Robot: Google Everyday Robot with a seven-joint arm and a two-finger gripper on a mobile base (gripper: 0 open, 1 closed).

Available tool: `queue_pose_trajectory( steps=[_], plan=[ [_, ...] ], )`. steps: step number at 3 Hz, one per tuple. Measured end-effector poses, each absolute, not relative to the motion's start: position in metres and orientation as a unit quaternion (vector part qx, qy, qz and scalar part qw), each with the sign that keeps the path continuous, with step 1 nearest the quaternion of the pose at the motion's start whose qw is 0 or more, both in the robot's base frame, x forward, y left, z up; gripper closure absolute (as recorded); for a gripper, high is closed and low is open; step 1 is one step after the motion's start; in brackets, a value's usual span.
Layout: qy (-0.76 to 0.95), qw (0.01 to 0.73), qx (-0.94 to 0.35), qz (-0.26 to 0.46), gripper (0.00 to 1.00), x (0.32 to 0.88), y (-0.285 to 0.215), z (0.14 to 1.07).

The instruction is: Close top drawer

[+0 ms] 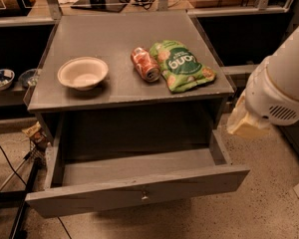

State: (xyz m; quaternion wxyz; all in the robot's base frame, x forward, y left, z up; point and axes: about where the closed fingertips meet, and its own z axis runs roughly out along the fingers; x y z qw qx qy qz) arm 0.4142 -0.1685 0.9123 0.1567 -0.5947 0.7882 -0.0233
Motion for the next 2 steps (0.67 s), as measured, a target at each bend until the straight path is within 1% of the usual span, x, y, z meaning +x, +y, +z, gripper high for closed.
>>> queue_pose_trajectory(
  steps=[1,2],
  plan=[
    [0.789,0.133,-0.600,-0.004,1.00,0.4070,-0.1588,0.8826],
    [0.789,0.133,-0.600,-0.004,1.00,0.4070,-0.1588,0.8826]
  ],
)
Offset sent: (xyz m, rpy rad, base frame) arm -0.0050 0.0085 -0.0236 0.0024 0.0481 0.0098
